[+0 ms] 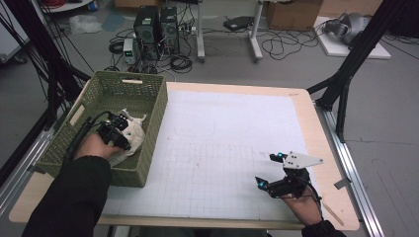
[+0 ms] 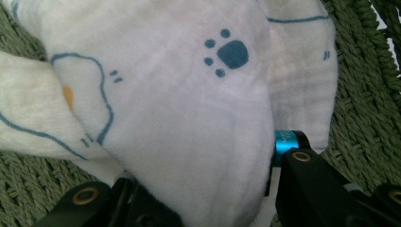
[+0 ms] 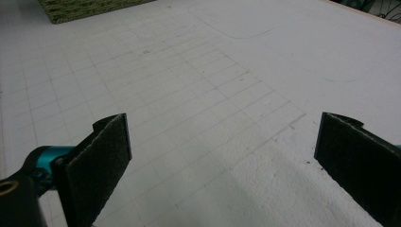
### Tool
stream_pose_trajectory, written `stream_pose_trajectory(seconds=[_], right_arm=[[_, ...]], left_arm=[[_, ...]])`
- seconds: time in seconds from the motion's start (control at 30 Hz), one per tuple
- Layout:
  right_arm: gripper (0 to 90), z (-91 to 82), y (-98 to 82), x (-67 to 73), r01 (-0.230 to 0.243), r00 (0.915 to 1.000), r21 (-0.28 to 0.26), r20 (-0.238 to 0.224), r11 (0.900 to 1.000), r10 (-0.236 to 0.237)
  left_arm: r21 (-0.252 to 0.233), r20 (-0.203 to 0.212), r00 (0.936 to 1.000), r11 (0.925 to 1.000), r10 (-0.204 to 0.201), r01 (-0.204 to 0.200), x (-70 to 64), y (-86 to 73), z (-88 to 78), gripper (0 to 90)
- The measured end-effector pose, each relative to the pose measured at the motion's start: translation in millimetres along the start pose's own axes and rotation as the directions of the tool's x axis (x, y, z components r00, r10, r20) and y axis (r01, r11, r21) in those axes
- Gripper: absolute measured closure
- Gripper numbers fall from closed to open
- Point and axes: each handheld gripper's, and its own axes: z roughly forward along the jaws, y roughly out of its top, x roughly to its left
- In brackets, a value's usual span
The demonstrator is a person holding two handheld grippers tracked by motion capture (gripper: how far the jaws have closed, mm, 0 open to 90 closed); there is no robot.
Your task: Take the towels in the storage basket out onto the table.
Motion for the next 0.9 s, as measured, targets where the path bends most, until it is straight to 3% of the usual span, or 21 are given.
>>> stream_pose_trajectory(seconds=[0.4, 0.53, 0.63, 0.9], right_arm=[[3.7, 1.2, -0.2, 1.2, 0.007, 0.9999, 0.008, -0.008, 1.000, -0.007], [3.7, 0.6, -0.2, 0.7, 0.006, 1.0000, 0.003, -0.005, 1.000, -0.006], [3.7, 0.3, -0.5, -0.2, -0.002, 1.0000, 0.003, -0.003, 1.000, 0.002], [3.7, 0.3, -0.3, -0.1, 0.001, 1.0000, 0.006, 0.000, 1.000, -0.001]], left_arm=[[0.000, 0.027, 0.9981, 0.9984, -0.056, 0.056, 6.0, -1.7, -3.5, 75.7], [-0.034, 0.039, 0.9955, 0.9955, -0.087, 0.088, 10.0, -2.6, -10.5, 75.9], [-0.069, 0.073, 0.9898, 0.9894, -0.123, 0.128, 15.4, -4.9, -16.8, 76.1], [-0.166, 0.153, 0.9691, 0.9616, -0.193, 0.218, 26.3, -10.2, -30.3, 76.2]])
